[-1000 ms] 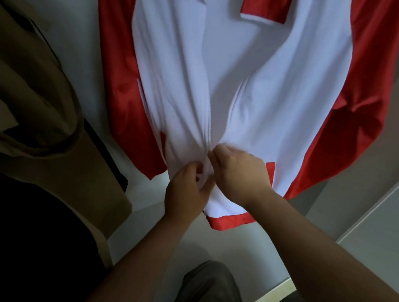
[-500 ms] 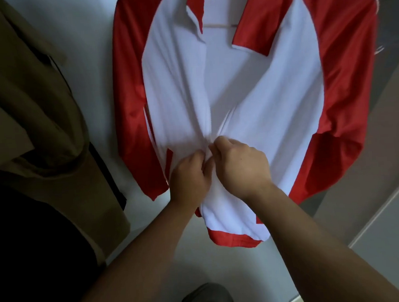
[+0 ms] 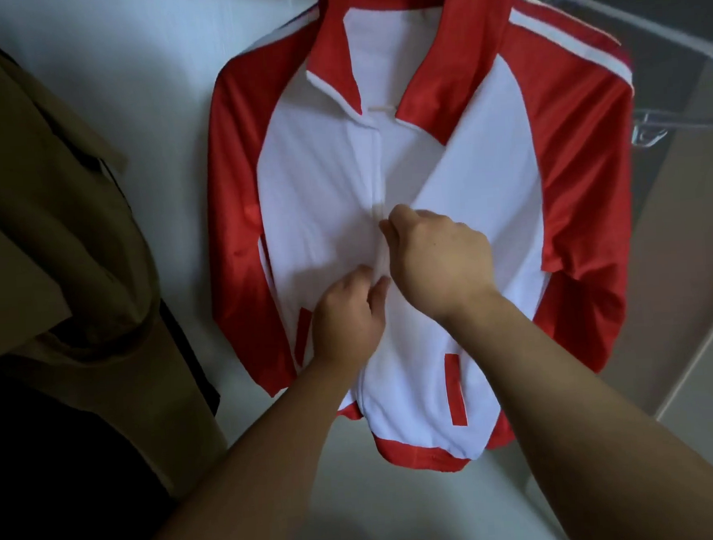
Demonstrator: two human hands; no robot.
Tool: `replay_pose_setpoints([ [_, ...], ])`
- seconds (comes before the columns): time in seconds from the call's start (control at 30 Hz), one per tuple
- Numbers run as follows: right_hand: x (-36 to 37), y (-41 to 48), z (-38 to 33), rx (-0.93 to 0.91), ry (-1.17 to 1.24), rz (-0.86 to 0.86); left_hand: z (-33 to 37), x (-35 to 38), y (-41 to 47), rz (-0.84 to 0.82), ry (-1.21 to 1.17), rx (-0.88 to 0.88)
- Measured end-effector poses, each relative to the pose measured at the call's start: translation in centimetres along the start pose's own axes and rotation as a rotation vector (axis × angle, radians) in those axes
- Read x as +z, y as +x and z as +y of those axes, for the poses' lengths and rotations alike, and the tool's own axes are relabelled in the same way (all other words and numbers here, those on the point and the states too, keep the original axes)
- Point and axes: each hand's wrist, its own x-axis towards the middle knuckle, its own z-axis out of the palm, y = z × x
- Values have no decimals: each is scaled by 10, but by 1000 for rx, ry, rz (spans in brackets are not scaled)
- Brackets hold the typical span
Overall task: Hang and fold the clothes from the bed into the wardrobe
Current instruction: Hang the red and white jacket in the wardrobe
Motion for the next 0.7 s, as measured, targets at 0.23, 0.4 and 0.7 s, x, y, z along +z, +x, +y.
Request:
replay_pose_setpoints([
  [0.23,-12,19,1,8,-18,31,12,-10,27,-12,-150,-116],
  [0.4,-24,36,1,-19,-78,89,18,-10,44,25,-57,22],
  [0.7,-40,62,2,-78,-117,182,33,-14,81,102,-57,-1],
])
